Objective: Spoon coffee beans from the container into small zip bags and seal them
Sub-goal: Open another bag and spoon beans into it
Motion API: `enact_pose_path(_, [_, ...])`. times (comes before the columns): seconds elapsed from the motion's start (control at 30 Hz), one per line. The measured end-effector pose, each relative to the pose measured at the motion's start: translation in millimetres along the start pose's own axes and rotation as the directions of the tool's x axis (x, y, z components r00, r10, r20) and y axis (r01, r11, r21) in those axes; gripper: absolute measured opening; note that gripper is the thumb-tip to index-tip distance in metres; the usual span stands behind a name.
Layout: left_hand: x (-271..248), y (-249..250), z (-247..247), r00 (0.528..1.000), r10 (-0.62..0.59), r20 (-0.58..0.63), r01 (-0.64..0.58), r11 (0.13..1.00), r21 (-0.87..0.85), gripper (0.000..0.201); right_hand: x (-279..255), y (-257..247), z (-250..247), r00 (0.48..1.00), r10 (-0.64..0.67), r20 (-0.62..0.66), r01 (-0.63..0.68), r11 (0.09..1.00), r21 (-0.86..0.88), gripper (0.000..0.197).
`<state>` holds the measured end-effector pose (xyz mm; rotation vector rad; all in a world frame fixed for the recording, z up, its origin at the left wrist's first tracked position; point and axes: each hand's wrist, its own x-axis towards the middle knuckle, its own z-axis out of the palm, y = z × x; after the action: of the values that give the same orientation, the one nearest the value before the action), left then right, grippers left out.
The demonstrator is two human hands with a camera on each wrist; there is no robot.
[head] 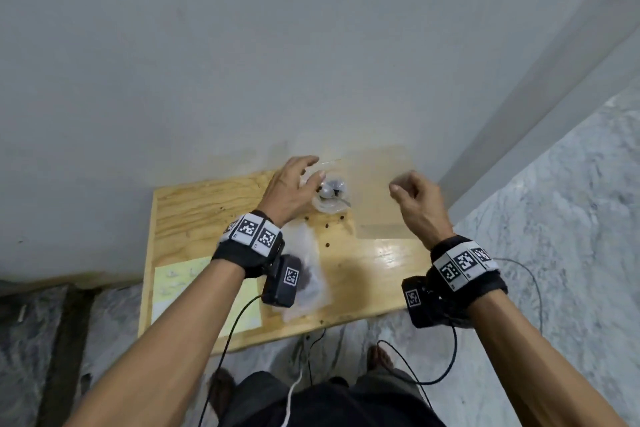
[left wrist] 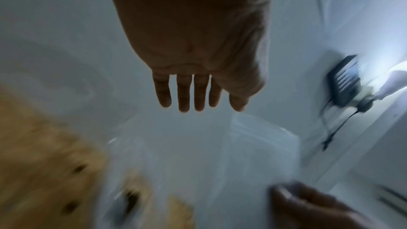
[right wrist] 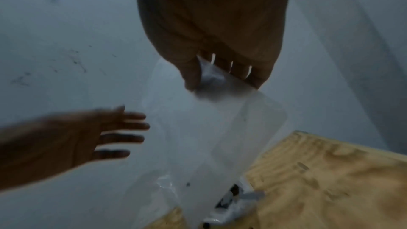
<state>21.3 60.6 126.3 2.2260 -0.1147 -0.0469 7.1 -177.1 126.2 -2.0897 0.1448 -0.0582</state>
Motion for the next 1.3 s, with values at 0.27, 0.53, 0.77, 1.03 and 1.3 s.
enact_pose_path(0.27, [19.0,39.8,-51.8,0.982,0.019,0.185,-0.036,0.996,0.087,0.020,17.4,-51.2,21.0,0.944,-0.144,0.297,0.162,0.986,-0.036,0.012])
enact_pose_path(0.53, [8.2,29.6,-65.5,0.999,-0.005,0.043,0.005,1.000,0.001,0.020,24.2,-62.1,45.4,0.977,-0.190,-0.098,0.169,0.968,-0.184,0.028])
enact_pose_path(0.77, [4.9,38.2,-69.7,0.996,0.051,0.068,-0.038,0.984,-0.176,0.022,30.6,-90.4,48.2,0.988,-0.139,0.064,0.135,0.989,0.067,0.030])
enact_pose_path(1.03, [4.0,41.6,-73.0,0.981,0.039,0.191,0.031,0.935,-0.353,0.030,40.0,-88.3,31.6,0.947,-0.170,0.272,0.060,0.926,0.372,0.009])
enact_pose_path(1.3, [5.7,42.1,-72.0,0.958,0.016,0.285,0.122,0.880,-0.460,0.023,34.5,-86.7,33.5,0.926,-0.176,0.333,0.033,0.918,0.394,0.011])
